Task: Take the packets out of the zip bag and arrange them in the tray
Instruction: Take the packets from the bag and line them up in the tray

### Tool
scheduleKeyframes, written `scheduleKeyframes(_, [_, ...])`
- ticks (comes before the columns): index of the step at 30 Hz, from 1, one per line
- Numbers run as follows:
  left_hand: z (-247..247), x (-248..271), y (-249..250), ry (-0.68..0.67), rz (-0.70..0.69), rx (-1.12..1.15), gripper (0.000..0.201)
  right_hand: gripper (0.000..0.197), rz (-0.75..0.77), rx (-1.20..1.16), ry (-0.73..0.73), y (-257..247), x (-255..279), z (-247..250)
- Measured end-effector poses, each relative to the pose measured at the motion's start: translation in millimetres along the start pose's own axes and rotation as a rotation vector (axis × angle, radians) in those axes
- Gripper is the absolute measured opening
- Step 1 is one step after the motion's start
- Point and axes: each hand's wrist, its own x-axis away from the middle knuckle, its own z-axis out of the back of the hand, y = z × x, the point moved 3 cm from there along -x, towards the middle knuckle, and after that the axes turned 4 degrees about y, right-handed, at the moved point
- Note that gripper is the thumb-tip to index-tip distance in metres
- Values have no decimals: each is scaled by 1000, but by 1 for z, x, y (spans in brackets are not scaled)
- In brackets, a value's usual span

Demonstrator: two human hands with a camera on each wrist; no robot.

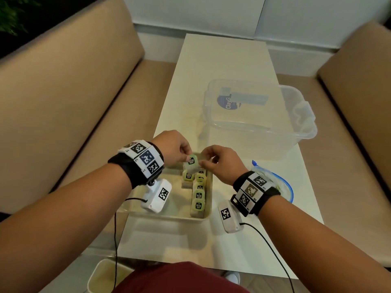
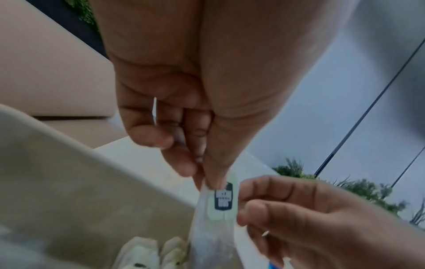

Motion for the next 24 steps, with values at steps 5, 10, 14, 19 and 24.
scheduleKeyframes(5, [-33,-14,-15,-226,66,-290,9,33,-160,70,-9,25,4,4])
scheduleKeyframes(10, [-71,-36,-24,-447,90,-438,17,36,-256,-138,-113,34,12,-6])
scheduleKeyframes(14, [-93,-67,-41,-467,83,-556,13,35,-289,-214,-102,38,13,-8])
scheduleKeyframes(19, [-128,-106,-68,-480,132,-592,19,35,-307,-246,-85,38,16,-6])
scheduleKeyframes(24, [-94,-67,-27,-346,145,-563,25,37,-268,-195,-59,37,20,2])
